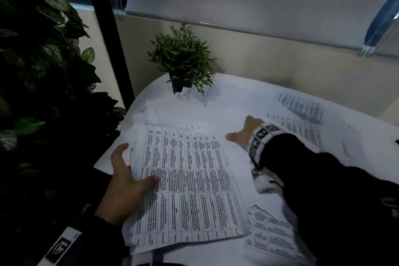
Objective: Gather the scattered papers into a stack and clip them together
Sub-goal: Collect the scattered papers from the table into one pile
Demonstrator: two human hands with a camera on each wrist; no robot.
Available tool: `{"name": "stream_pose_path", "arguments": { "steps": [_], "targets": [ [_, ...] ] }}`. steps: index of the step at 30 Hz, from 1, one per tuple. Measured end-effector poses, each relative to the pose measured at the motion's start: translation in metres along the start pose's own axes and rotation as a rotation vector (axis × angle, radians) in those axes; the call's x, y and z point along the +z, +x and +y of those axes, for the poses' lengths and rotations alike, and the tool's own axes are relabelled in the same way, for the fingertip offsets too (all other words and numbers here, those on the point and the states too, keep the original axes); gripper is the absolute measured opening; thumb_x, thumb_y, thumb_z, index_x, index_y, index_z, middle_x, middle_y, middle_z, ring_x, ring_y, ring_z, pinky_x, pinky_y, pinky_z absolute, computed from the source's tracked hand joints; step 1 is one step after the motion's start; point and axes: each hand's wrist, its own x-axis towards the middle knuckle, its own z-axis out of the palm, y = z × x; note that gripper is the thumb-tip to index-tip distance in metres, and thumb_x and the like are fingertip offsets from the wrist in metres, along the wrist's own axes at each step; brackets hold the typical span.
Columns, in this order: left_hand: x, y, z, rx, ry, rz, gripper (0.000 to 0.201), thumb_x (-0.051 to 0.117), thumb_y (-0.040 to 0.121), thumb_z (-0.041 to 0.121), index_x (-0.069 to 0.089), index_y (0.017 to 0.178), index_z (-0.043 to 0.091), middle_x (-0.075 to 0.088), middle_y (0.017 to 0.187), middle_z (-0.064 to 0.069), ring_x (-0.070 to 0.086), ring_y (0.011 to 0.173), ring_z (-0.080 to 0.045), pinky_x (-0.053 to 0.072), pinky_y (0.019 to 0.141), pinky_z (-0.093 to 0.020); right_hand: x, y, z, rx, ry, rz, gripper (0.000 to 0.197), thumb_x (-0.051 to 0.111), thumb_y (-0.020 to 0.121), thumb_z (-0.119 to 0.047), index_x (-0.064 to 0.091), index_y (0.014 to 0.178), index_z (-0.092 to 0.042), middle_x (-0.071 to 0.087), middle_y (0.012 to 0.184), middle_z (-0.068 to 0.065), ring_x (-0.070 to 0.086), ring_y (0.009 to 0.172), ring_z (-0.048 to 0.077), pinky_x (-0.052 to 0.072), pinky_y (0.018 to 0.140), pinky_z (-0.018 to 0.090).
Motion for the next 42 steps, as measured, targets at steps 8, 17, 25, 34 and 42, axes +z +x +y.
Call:
{"name": "stream_pose_path", "arguments": {
  "steps": [8, 17, 25, 34, 42],
  "targets": [
    [0.008, 0.001, -0.001, 0.023, 0.069, 0.056, 0.030, 0.057, 0.084, -0.014, 0.068, 0.088, 0.014, 0.062, 0.110, -0.006, 0.059, 0.099, -0.018, 0.045, 0.071, -0.010, -0.055, -0.031, 0.025, -0.121, 0.521, 0.276, 0.033, 0.048, 0.069, -0.023, 0.066, 0.091, -0.005, 0.062, 0.087, 0.013, 0.060, 0.084, 0.028, 0.038, 0.062, 0.027],
    [0.014, -0.010, 0.005, -0.544, -0.687, -0.229, 0.065, 0.060, 0.080, 0.060, 0.064, 0.119, 0.008, 0.065, 0.120, -0.017, 0.059, 0.113, -0.038, 0.041, 0.100, -0.055, 0.006, -0.195, -0.041, -1.062, 0.075, -0.273, 0.034, 0.055, 0.091, -0.034, 0.051, 0.121, -0.019, 0.052, 0.117, 0.008, 0.051, 0.104, 0.028, 0.047, 0.089, 0.041],
    [0.015, -0.001, 0.004, -0.097, -0.070, 0.059, 0.035, 0.052, 0.080, -0.024, 0.059, 0.101, 0.003, 0.066, 0.076, 0.001, 0.065, 0.077, -0.022, 0.047, 0.062, -0.020, -0.037, -0.010, 0.085, 0.111, -0.070, 0.029, 0.104, 0.053, 0.062, -0.079, 0.035, 0.140, -0.013, 0.042, 0.145, 0.010, 0.044, 0.129, 0.029, 0.034, 0.108, 0.040],
    [0.007, 0.003, 0.003, 0.035, 0.024, 0.235, 0.095, 0.064, 0.072, -0.025, 0.014, 0.147, 0.007, 0.034, 0.139, -0.009, 0.042, 0.118, -0.022, 0.033, 0.089, -0.026, -0.017, 0.020, 0.118, 0.238, -0.117, -0.010, 0.100, 0.065, 0.071, -0.064, 0.025, 0.146, -0.012, 0.025, 0.154, 0.009, 0.030, 0.139, 0.029, 0.029, 0.112, 0.040],
    [0.004, 0.009, -0.011, 0.190, 0.166, 0.128, 0.047, 0.065, 0.079, -0.013, 0.058, 0.101, 0.028, 0.048, 0.122, 0.005, 0.040, 0.113, -0.007, 0.034, 0.092, -0.025, -0.057, 0.006, 0.128, 0.128, -0.067, 0.167, 0.061, 0.072, 0.079, -0.032, 0.050, 0.134, -0.015, 0.046, 0.141, 0.007, 0.044, 0.127, 0.027, 0.038, 0.101, 0.029]
  ]
}}
